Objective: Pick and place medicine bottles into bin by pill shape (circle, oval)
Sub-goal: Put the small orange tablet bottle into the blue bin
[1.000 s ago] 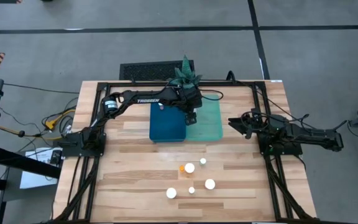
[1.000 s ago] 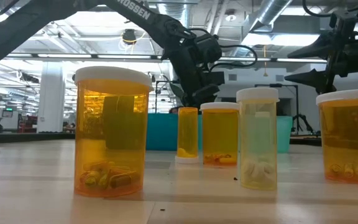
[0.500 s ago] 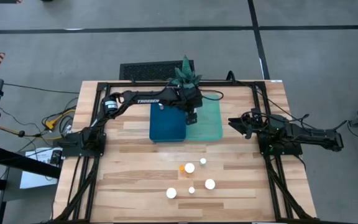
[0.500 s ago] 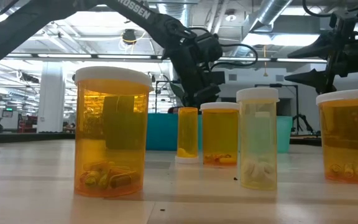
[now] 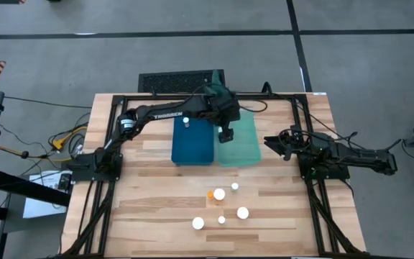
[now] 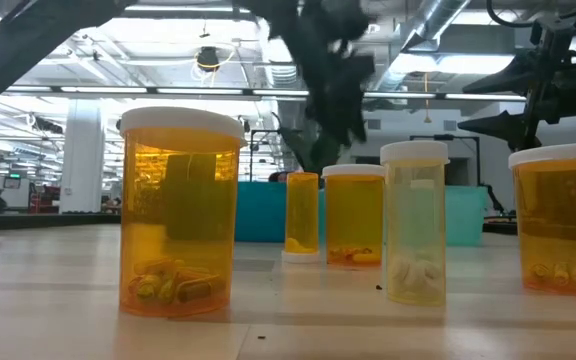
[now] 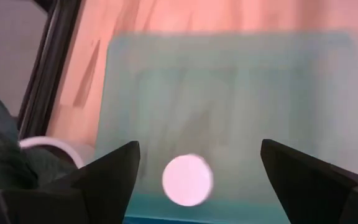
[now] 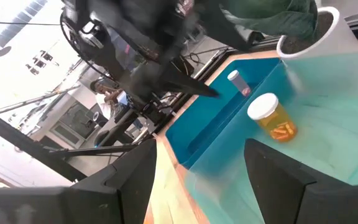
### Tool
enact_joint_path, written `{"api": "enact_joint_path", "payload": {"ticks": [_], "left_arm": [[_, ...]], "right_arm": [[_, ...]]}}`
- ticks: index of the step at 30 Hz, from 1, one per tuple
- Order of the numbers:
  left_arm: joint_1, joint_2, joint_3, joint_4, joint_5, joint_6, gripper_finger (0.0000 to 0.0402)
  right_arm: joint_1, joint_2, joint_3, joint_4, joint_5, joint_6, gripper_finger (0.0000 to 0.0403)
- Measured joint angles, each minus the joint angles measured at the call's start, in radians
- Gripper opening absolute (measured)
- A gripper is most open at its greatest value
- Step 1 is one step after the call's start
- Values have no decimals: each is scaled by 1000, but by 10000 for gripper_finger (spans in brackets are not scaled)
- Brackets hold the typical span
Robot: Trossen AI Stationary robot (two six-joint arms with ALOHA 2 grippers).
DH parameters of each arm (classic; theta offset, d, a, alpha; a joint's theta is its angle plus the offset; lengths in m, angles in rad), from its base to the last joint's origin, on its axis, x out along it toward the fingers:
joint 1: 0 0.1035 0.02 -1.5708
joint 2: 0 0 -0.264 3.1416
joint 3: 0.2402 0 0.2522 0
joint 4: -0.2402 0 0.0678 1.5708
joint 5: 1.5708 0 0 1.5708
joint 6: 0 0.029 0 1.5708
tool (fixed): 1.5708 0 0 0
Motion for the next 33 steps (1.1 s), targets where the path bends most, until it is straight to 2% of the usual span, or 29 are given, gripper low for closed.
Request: {"api": "enact_joint_path", "payload": {"ticks": [5, 8, 13, 23, 30, 33], "left_arm": [[-52, -9, 202, -188, 13, -25, 329], [-85, -83, 143, -211, -6, -57, 329], [-132, -131, 140, -251, -61, -95, 329], [-247, -133, 138, -357, 53, -192, 329], [-365, -133, 138, -425, 51, -305, 329], [-427, -135, 118, -427, 16, -367, 329]], "right_arm": [[0, 0, 0, 0, 0, 0, 255], [0, 0, 0, -1, -3, 0, 255], [1, 0, 0, -7, -6, 0, 255], [1, 0, 1, -23, -29, 0, 255], [1, 0, 1, -27, -35, -9, 255], [1, 0, 1, -28, -50, -9, 255]]}}
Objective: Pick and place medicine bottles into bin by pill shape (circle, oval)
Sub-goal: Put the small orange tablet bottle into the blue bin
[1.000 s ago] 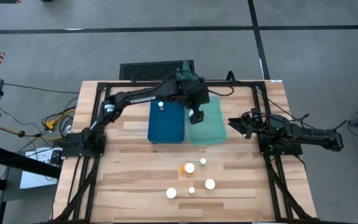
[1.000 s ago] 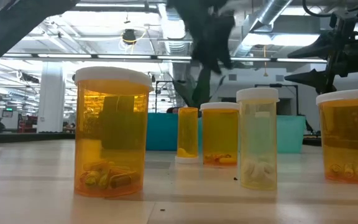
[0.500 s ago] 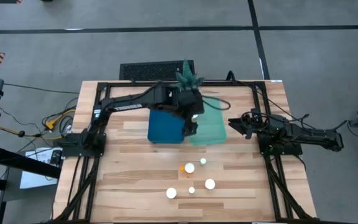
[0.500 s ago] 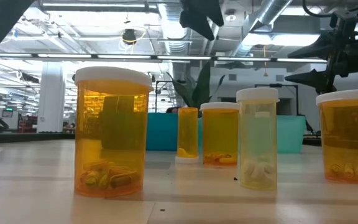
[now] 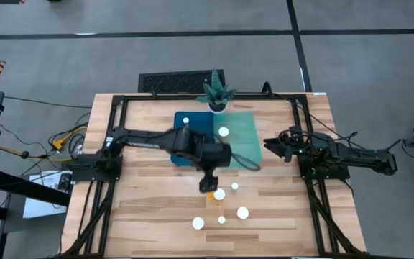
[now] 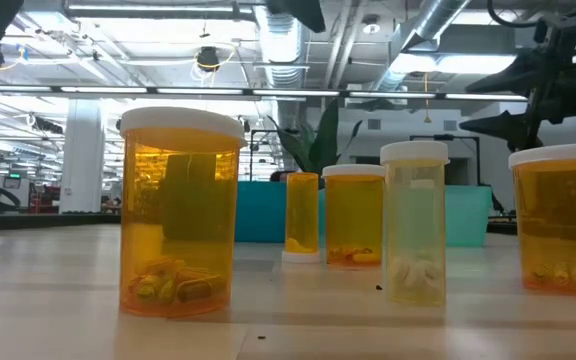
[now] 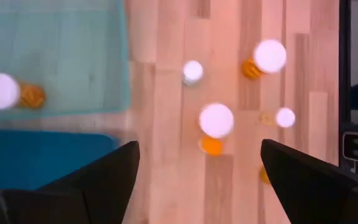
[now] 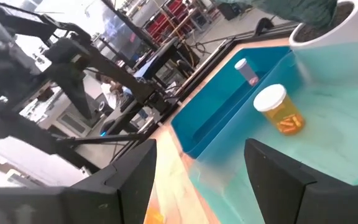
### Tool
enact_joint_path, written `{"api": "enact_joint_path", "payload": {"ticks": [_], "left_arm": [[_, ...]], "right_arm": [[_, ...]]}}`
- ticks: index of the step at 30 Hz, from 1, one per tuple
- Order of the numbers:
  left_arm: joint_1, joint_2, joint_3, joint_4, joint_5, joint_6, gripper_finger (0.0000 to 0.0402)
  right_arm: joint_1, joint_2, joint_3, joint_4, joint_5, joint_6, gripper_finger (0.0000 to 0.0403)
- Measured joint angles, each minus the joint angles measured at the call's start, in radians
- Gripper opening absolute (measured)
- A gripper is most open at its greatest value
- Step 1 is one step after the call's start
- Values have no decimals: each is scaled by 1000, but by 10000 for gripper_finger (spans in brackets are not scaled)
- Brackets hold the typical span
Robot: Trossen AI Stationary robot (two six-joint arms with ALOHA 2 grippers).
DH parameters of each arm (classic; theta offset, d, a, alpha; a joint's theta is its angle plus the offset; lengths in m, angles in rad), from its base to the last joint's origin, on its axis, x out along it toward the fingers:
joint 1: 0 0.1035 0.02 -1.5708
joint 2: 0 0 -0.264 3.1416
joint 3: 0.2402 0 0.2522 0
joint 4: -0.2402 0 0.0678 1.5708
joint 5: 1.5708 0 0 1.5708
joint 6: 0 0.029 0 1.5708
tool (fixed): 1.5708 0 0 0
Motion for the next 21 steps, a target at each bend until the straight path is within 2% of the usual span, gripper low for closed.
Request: {"api": "enact_joint_path", "payload": {"ticks": [4, 9, 21], "left_arm": [[-79, 0, -56, 1, -55, -107, 329], [-119, -16, -164, 137, -91, -167, 329], [-184, -153, -602, 536, -73, -209, 329]], "right_arm": [[0, 0, 0, -1, -20, 0, 255], [0, 0, 0, -1, -31, 0, 255], [0, 0, 0, -3, -58, 1, 255]]}}
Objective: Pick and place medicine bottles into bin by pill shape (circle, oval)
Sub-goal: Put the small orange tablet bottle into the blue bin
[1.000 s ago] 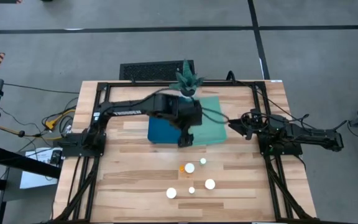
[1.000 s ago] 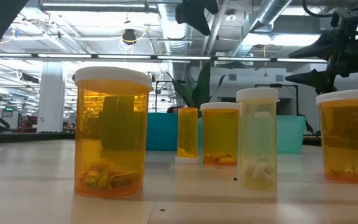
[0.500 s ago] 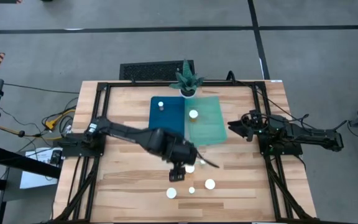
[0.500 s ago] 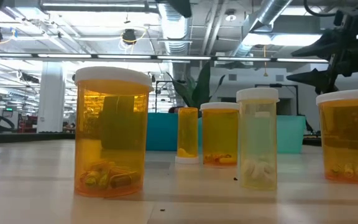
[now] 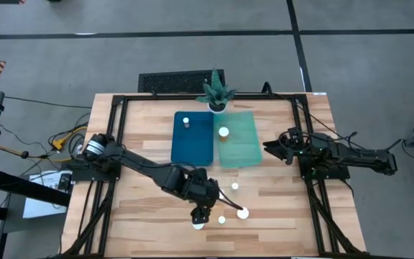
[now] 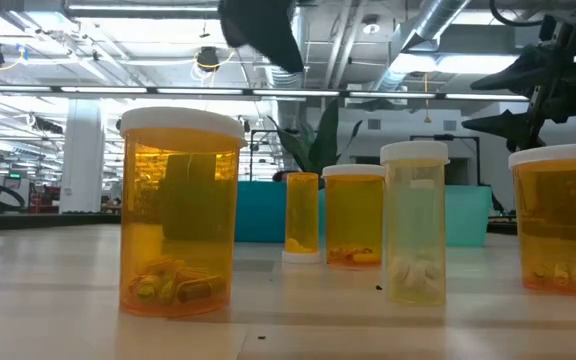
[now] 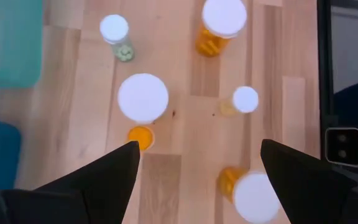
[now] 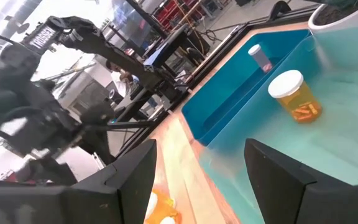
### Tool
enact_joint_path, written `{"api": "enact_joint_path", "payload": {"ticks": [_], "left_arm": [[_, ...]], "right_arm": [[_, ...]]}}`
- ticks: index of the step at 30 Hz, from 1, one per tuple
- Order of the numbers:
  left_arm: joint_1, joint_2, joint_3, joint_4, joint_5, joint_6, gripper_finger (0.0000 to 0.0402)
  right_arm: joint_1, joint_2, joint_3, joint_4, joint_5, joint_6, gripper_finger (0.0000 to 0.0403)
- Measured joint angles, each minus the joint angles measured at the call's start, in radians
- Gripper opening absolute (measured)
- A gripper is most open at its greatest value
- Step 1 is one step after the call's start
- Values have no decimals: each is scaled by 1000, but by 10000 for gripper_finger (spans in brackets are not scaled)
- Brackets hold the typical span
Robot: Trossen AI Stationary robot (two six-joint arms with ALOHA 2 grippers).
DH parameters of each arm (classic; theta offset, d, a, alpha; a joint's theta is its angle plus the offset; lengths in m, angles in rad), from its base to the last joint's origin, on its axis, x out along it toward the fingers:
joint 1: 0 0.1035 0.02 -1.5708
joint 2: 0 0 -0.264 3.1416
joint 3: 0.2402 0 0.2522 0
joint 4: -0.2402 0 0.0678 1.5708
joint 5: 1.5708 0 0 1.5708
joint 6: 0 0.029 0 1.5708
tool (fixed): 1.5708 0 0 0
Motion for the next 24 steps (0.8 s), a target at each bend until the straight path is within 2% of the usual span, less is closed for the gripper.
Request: {"api": "enact_joint_path", "payload": {"ticks": [5, 13, 19, 24], "left_arm": [[-8, -7, -150, 186, -63, 14, 329], [19, -8, -322, 363, -78, 0, 329], [48, -8, -348, 413, -99, 24, 327], [69, -8, -349, 411, -57, 65, 295]], "right_arm": [[0, 0, 0, 0, 0, 0, 255], [0, 0, 0, 0, 0, 0, 255], [0, 0, 0, 1, 0, 0, 255], [0, 0, 0, 1, 0, -1, 255]]}}
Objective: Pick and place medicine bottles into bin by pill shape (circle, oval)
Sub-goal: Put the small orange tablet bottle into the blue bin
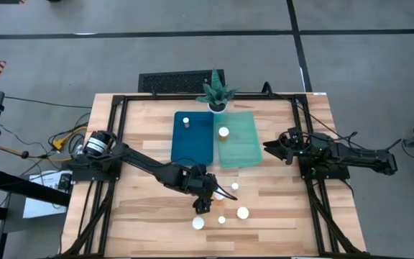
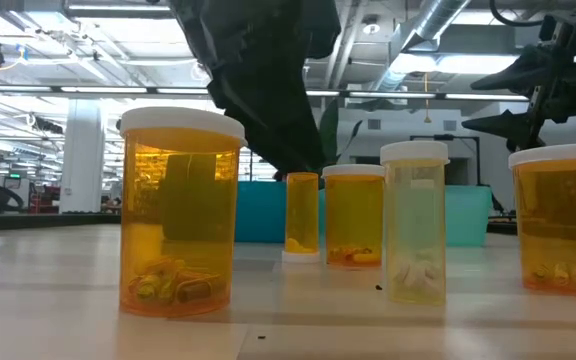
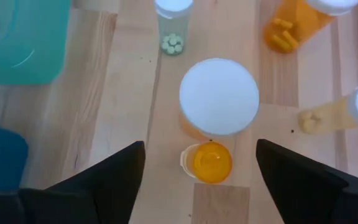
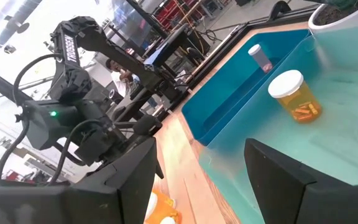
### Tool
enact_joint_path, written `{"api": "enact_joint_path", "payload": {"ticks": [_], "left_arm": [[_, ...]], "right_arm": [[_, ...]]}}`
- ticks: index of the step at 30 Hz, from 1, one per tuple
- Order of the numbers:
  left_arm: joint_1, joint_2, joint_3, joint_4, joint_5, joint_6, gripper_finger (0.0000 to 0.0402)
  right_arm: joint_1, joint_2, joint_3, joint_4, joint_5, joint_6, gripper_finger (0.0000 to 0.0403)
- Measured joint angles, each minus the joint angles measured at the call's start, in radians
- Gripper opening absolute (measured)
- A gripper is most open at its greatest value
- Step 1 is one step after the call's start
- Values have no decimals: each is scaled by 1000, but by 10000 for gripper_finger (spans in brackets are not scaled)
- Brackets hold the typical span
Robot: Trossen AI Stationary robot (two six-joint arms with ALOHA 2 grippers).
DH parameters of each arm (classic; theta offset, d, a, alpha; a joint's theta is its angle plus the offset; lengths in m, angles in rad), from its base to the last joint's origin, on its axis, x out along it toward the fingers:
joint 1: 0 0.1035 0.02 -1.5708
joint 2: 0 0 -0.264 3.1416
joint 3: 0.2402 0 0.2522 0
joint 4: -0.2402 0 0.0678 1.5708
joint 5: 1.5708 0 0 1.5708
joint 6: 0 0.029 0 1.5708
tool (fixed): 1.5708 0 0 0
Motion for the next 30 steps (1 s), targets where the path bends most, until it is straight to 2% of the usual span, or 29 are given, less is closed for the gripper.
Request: {"api": "enact_joint_path", "payload": {"ticks": [5, 10, 30], "left_arm": [[5, 0, 0, -2, 43, 25, 255], [4, 0, 0, -3, 38, 29, 226], [8, 0, 0, -14, 40, 57, 159]], "right_arm": [[0, 0, 0, 0, 0, 0, 255], [0, 0, 0, 0, 0, 0, 255], [0, 0, 0, 0, 0, 0, 255]]}}
